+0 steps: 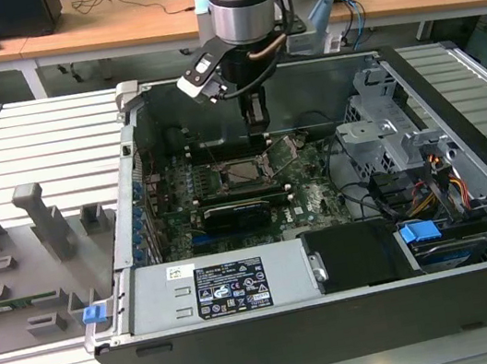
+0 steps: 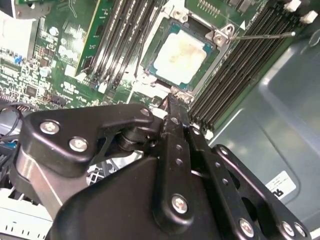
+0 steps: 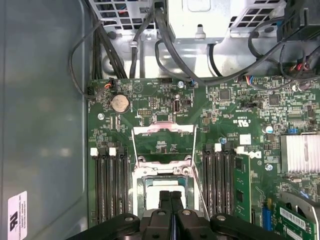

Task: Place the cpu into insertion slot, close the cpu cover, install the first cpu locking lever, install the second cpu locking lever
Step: 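Close the cpu cover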

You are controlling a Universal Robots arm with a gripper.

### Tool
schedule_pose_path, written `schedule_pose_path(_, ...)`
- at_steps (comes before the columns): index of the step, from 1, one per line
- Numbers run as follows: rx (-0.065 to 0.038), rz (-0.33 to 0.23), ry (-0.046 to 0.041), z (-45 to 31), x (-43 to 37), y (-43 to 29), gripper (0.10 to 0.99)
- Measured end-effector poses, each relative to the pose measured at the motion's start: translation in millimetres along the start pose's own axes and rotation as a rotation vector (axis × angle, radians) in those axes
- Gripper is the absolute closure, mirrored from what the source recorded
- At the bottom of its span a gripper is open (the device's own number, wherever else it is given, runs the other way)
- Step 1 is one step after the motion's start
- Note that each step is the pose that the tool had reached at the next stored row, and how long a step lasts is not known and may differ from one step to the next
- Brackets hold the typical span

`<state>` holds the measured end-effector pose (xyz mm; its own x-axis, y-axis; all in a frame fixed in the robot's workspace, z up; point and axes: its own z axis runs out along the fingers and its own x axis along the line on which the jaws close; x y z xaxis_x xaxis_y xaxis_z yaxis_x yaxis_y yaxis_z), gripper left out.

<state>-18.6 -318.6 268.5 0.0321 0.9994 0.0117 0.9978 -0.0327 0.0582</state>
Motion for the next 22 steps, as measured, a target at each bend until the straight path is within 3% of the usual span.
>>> schedule_pose_path(15, 0.003, 0.000, -0.0005, 1.3, 0.7, 22.9, 0.976)
schedule_pose_path(22, 0.003, 0.000, -0.0006, 1.7, 1.0, 29.9, 0.976)
